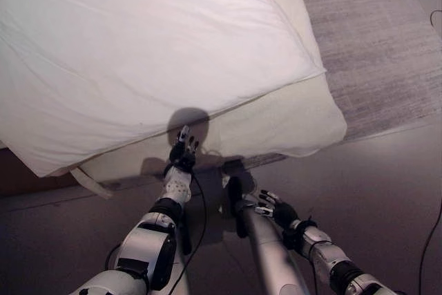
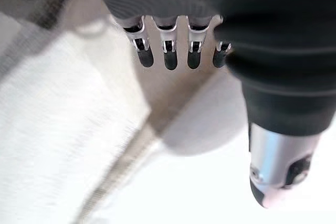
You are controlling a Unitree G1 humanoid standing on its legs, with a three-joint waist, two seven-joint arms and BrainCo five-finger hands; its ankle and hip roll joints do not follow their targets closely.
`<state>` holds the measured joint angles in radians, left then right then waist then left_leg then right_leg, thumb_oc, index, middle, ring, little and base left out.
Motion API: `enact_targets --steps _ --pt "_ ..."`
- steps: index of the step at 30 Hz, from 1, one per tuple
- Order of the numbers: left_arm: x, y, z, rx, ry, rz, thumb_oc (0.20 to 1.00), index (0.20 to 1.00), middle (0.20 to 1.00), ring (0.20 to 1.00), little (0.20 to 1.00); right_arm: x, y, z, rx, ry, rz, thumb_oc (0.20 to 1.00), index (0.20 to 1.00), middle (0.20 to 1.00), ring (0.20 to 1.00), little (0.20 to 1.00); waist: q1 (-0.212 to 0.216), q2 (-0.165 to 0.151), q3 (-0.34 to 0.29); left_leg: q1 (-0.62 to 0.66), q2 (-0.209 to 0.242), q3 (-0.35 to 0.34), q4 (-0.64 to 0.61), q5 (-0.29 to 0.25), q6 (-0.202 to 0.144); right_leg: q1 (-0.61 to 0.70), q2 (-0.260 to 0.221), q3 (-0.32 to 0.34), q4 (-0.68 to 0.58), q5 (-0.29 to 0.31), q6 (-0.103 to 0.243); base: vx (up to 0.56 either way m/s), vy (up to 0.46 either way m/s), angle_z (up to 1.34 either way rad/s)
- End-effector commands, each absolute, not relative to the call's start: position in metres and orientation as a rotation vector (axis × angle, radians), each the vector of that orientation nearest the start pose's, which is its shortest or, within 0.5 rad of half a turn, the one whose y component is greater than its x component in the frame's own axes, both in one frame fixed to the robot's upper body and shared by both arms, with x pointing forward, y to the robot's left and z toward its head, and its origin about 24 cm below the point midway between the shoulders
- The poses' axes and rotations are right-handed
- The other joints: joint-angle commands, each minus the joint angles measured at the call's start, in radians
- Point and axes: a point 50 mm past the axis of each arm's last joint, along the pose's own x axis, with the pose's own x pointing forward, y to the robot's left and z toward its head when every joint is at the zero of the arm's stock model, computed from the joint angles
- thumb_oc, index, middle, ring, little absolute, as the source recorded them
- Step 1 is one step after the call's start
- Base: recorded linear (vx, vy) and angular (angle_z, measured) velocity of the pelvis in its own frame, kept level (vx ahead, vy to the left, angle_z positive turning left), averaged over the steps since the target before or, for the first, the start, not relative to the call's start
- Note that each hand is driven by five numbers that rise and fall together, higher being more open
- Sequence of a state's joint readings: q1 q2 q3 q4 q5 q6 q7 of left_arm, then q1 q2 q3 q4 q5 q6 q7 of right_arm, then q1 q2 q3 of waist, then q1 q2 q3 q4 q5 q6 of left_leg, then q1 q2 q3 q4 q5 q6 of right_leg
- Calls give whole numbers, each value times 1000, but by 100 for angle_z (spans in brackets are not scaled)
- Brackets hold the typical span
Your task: Make the bed
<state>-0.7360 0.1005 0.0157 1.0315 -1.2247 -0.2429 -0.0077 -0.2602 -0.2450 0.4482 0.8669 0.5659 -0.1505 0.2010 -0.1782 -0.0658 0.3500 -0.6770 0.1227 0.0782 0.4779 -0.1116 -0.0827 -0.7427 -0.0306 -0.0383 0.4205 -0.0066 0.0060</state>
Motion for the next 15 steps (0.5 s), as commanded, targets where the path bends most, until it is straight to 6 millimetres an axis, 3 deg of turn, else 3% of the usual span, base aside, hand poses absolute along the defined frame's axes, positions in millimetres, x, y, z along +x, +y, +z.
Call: enact_targets --steps 1,15 --pt "377 171 66 -1077 -37 257 1000 1000 1000 1000 1000 233 -138 -82 156 532 338 1000 1000 1000 1000 1000 -7 9 -99 -82 22 -5 -20 58 -21 -19 -41 8 -25 -11 117 5 27 -4" --pt "390 200 113 -1123 -228 274 1000 1000 1000 1000 1000 227 -137 -85 181 541 322 1000 1000 1000 1000 1000 1 3 -97 -89 14 -9 -16 59 -15 -22 -43 14 -31 -4 118 2 3 -1"
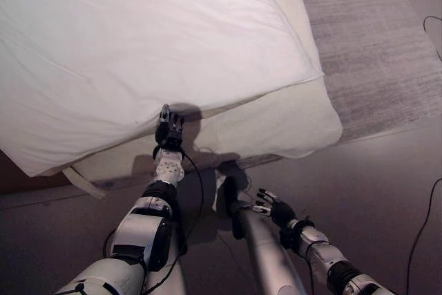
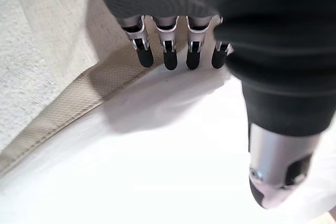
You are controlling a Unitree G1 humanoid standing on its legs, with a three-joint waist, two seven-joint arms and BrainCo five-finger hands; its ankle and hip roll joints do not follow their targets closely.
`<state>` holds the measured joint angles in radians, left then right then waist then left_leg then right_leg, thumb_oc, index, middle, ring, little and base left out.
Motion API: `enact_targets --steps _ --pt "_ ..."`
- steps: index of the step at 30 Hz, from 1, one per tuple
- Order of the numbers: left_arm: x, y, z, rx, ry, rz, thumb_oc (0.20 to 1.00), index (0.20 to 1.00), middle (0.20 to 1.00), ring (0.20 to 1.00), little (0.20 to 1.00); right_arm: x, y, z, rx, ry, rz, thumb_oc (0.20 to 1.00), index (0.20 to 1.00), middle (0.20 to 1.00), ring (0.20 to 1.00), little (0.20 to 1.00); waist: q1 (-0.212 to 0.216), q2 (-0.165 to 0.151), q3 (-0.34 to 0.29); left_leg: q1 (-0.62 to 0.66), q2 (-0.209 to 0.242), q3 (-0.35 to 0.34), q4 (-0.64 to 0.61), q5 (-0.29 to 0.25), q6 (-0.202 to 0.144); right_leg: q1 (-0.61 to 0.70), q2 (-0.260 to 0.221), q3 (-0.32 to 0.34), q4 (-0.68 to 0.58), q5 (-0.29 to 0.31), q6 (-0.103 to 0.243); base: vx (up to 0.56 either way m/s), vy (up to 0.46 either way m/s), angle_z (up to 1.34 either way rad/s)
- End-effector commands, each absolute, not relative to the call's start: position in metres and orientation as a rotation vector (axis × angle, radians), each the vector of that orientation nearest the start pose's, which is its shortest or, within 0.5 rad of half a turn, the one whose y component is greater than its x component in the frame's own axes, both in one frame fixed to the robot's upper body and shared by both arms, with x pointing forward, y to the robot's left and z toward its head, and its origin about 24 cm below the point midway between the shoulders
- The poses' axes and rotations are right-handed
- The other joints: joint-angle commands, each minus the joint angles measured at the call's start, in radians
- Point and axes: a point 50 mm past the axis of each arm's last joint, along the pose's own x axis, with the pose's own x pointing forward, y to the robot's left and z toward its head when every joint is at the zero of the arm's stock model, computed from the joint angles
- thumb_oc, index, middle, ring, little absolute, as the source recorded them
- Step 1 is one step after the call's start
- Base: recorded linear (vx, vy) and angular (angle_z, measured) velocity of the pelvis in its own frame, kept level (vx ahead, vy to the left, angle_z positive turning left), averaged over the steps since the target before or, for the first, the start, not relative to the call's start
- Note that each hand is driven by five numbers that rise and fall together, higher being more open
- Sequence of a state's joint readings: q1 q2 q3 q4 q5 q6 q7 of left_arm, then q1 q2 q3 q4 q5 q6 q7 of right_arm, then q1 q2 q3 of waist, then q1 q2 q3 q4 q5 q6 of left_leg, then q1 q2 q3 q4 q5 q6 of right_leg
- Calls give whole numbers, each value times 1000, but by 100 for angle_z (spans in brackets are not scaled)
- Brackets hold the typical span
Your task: Make the bed
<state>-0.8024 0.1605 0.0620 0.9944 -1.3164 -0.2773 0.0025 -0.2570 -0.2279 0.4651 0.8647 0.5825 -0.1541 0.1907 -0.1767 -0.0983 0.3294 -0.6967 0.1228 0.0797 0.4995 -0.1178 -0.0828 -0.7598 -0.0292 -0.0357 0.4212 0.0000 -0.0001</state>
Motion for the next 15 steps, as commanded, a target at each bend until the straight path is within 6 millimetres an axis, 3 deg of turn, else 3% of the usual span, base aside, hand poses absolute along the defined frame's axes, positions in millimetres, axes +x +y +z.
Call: enact_targets --steps 1,5,6,7,8,9,15 --pt "391 201 115 -1125 -233 278 1000 1000 1000 1000 1000 227 -136 -85 181 544 322 1000 1000 1000 1000 1000 0 36 -77 -69 14 -10 -37 65 -14 -6 -43 12 -30 -9 124 0 0 0" --pt "397 207 126 -1107 -212 353 1000 1000 1000 1000 1000 227 -136 -86 175 550 321 1000 1000 1000 1000 1000 1 39 -74 -72 13 -13 -36 67 -10 -10 -45 9 -25 -9 125 0 0 0" --pt "398 208 128 -1101 -201 371 815 815 815 815 815 228 -137 -85 177 547 318 1000 1000 1000 1000 1000 1 41 -72 -73 12 -14 -36 68 -10 -9 -47 10 -26 -8 125 0 0 0" --pt "399 210 127 -1095 -175 401 730 730 730 730 730 229 -137 -85 172 548 317 1000 1000 1000 1000 1000 2 42 -67 -71 13 -15 -34 68 -10 -7 -47 9 -25 -9 126 0 0 0" --pt "399 211 128 -1096 -178 409 746 746 746 746 746 230 -138 -84 172 546 316 1000 1000 1000 1000 1000 1 43 -67 -73 13 -15 -36 70 -10 -8 -48 9 -27 -8 126 0 0 0" --pt "400 208 127 -1095 -159 419 1000 1000 1000 1000 1000 230 -138 -83 171 544 318 1000 1000 1000 1000 1000 1 46 -65 -74 12 -13 -39 72 -10 -8 -50 9 -28 -6 127 0 0 0" --pt "405 210 132 -1105 -84 519 1000 1000 1000 1000 1000 236 -141 -80 170 538 304 1000 1000 1000 1000 1000 3 58 -51 -73 8 -15 -40 76 -7 -6 -55 12 -28 -6 130 0 0 0"
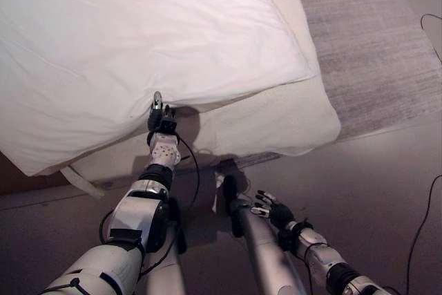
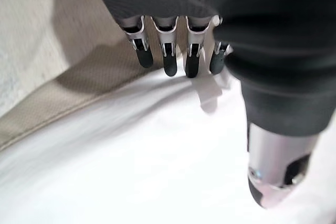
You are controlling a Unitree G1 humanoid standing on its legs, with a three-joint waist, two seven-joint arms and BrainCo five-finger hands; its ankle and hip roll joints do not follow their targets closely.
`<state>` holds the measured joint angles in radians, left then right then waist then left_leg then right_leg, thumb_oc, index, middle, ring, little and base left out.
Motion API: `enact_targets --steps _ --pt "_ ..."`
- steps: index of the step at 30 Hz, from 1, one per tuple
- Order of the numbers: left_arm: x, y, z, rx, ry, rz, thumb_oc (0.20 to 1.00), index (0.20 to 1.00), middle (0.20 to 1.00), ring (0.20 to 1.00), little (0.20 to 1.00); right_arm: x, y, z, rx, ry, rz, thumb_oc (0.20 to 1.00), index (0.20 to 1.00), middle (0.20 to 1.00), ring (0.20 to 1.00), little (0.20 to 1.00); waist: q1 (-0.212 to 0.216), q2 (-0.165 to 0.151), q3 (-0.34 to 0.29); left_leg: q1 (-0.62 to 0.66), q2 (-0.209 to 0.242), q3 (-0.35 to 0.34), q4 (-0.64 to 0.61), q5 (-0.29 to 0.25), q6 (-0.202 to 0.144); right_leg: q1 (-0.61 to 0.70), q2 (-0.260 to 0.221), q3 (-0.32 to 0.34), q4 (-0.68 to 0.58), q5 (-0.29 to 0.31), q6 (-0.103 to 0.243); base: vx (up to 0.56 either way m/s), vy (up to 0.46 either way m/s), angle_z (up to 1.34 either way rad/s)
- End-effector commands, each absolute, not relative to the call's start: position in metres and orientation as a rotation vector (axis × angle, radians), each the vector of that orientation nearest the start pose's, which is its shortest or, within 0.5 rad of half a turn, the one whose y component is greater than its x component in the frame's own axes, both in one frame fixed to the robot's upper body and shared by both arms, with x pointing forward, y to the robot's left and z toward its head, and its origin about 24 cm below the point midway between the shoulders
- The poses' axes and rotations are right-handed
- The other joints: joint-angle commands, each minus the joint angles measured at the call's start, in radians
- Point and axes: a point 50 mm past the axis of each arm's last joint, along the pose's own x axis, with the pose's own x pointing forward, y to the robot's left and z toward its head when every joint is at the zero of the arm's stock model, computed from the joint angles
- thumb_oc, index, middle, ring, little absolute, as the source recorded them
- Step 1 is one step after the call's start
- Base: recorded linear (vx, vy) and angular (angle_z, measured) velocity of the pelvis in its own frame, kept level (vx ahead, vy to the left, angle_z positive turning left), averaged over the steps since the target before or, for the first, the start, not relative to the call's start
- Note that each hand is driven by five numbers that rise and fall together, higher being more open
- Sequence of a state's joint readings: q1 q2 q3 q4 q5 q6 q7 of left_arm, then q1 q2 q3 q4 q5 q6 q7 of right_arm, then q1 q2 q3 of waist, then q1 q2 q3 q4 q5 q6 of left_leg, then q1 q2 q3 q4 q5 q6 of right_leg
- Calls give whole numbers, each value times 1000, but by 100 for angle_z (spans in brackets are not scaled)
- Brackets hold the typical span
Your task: Make the bed
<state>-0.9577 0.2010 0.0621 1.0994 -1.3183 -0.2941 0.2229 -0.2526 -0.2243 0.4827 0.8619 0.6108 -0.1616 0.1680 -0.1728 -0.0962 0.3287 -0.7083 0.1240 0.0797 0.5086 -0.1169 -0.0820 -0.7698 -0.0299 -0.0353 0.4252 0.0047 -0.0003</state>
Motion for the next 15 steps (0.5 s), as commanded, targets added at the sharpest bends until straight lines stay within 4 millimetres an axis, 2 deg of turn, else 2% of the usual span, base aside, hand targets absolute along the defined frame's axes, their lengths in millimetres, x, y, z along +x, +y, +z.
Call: enact_targets --steps 1,5,12,13,14,15 --pt "405 211 133 -1108 -72 536 1000 1000 1000 1000 1000 237 -142 -79 169 535 304 1000 1000 1000 1000 1000 -1 57 -47 -61 8 -13 -49 75 -7 5 -55 12 -32 -11 130 0 0 0" --pt "407 213 133 -1069 4 577 1000 1000 1000 1000 1000 238 -146 -79 154 543 300 1000 1000 1000 1000 1000 -1 62 -38 -59 6 -12 -49 78 -7 10 -57 15 -34 -9 133 0 0 0" --pt "412 220 154 -1051 23 616 1000 1000 1000 1000 1000 241 -153 -75 168 527 265 1000 1000 1000 1000 1000 -6 69 -30 -57 4 -7 -50 79 -7 11 -60 21 -36 -9 137 0 0 0" --pt "412 220 154 -1053 27 621 545 545 545 545 545 242 -154 -74 165 524 267 1000 1000 1000 1000 1000 -6 70 -28 -56 3 -6 -51 78 -7 11 -60 21 -34 -9 137 0 0 0" --pt "413 219 157 -1053 29 623 310 310 310 310 310 242 -154 -73 165 520 268 1000 1000 1000 1000 1000 -6 71 -26 -55 3 -5 -51 78 -7 10 -61 22 -33 -9 137 0 0 0" --pt "414 219 159 -1055 30 627 200 200 200 200 200 243 -155 -72 169 518 263 1000 1000 1000 1000 1000 -6 72 -25 -57 3 -5 -47 78 -6 10 -62 23 -32 -9 138 0 0 0"
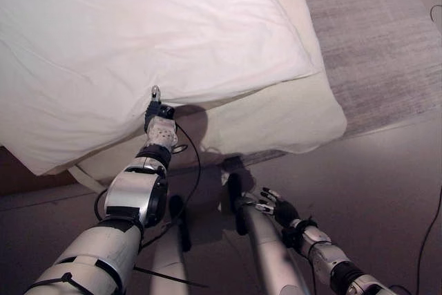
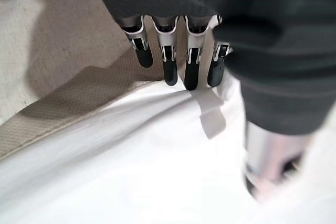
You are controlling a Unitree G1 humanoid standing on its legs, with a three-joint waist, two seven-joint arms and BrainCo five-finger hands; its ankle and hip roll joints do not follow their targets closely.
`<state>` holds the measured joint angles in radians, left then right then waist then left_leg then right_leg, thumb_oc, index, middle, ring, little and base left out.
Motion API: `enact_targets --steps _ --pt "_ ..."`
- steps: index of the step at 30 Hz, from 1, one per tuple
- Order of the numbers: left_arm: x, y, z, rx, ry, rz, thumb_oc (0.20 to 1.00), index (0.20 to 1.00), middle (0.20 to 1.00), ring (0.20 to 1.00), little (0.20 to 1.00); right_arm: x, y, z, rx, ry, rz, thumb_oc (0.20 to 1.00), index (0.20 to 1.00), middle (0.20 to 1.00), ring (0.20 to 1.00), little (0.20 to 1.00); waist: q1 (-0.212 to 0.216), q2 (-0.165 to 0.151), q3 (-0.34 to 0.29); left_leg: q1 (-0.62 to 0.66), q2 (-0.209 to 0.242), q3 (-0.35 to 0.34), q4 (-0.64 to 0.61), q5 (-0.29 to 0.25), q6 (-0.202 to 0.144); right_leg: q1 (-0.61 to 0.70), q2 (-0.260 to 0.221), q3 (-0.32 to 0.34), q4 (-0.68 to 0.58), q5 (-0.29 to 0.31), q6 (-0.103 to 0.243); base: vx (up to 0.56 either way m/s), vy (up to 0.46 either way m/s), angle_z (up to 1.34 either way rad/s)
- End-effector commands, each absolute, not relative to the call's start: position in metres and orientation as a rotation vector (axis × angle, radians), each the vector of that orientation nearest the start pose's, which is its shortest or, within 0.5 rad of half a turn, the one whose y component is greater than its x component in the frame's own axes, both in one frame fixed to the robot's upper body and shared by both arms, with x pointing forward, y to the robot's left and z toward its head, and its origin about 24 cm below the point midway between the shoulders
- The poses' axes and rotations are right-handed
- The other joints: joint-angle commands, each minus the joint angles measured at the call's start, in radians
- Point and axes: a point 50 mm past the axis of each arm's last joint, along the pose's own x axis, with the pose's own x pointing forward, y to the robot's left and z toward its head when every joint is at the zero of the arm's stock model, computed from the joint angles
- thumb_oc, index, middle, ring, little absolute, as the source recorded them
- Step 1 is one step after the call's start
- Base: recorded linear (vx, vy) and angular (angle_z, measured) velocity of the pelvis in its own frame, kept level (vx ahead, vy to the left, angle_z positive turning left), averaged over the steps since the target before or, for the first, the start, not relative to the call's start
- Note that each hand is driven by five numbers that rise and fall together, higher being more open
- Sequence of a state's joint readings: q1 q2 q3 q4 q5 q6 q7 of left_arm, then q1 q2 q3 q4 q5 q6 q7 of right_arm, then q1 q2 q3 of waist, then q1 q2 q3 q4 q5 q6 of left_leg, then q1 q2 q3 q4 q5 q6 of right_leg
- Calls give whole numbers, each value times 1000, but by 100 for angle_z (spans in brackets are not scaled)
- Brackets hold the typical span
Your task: Make the bed
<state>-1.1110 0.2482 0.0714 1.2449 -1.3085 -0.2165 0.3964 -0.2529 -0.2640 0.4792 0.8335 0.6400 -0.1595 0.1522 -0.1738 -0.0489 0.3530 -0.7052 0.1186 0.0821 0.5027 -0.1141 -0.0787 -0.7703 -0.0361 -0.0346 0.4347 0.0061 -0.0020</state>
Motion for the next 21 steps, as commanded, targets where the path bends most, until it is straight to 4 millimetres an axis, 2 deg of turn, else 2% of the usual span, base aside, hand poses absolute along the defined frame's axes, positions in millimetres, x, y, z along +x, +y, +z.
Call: enact_targets --steps 1,5,11,17,21 --pt "414 218 161 -1056 30 626 200 200 200 200 200 243 -155 -72 169 516 262 1000 1000 1000 1000 1000 -5 25 -49 -59 9 -6 -42 75 -10 11 -56 22 -42 -10 140 0 0 0" --pt "417 214 172 -1073 14 620 200 200 200 200 200 244 -155 -69 172 500 263 1000 1000 1000 1000 1000 -4 30 -44 -57 6 -5 -46 76 -10 12 -57 21 -43 -9 140 0 0 0" --pt "418 208 177 -1089 -12 595 200 200 200 200 200 247 -152 -64 175 472 269 1000 1000 1000 1000 1000 4 33 -35 -52 2 -10 -55 81 -10 19 -58 21 -50 -8 139 0 0 0" --pt "419 183 196 -1120 -116 475 200 200 200 200 200 259 -148 -49 198 401 272 1000 1000 1000 1000 1000 16 39 -23 -47 -6 -15 -65 89 -9 25 -60 13 -56 -5 138 0 0 0" --pt "413 152 198 -1140 -180 352 200 200 200 200 200 271 -141 -36 273 341 256 1000 1000 1000 1000 1000 33 48 -10 -39 -16 -24 -78 98 -8 39 -65 3 -67 -2 136 -8 -7 6"
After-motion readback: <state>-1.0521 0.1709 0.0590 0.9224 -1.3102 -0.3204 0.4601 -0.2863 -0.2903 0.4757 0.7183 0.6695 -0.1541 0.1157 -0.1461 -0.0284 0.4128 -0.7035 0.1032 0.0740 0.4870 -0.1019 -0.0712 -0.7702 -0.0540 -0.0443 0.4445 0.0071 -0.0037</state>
